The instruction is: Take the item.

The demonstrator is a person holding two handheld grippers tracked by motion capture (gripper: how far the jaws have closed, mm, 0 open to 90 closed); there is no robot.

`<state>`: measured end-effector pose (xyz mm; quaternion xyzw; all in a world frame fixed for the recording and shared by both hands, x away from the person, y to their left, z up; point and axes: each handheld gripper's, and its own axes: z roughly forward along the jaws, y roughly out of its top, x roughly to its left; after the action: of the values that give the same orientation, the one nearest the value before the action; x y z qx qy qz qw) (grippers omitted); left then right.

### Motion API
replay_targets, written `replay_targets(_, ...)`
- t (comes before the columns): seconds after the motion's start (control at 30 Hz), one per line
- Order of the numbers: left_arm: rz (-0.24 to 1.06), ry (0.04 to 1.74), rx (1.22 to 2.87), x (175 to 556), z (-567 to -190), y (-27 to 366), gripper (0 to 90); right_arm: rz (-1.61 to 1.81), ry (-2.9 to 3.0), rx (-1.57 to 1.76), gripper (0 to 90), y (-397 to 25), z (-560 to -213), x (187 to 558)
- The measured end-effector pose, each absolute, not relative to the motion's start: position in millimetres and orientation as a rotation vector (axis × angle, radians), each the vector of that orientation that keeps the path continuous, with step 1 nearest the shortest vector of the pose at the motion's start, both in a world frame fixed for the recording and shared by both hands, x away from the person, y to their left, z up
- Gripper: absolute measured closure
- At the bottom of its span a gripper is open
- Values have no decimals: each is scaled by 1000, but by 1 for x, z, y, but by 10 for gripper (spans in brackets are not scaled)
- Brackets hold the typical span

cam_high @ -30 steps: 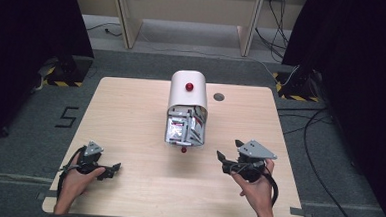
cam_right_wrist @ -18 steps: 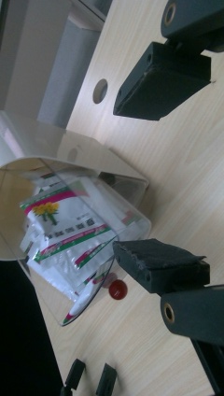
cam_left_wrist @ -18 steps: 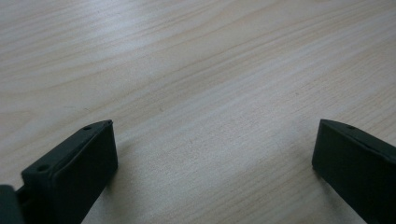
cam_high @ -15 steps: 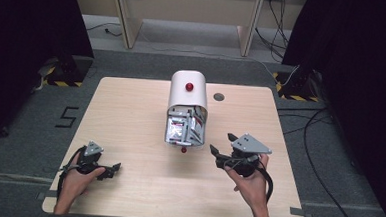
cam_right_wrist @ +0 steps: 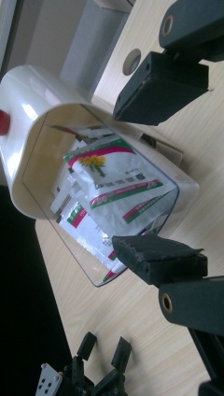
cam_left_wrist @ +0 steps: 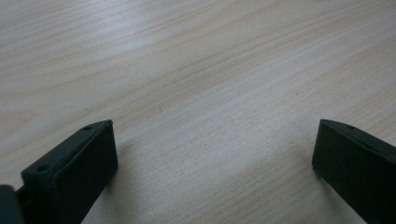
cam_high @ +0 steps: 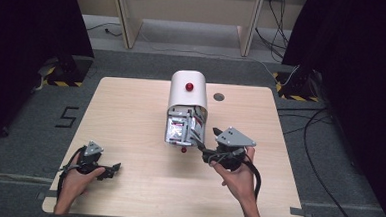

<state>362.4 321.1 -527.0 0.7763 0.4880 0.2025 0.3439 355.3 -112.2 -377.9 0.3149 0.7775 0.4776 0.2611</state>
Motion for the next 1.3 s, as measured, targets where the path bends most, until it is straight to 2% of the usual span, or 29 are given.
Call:
replay_targets(0.17, 526, 1268, 2017, 362, -527, 321, 0, 1279, 2120, 847, 358, -105, -379, 360)
replay_targets(0.53, 526, 1268, 2017, 362, -527, 321, 0, 1243, 2151, 820, 460, -90, -382, 372)
replay_targets(0.93, 526, 1268, 2016, 362, -527, 321, 0, 1192, 2154, 830, 488, -72, -385, 384)
replay_targets(1.3, 526, 1268, 2017, 362, -527, 321, 0, 1111, 2135, 846, 563, -74, -387, 390)
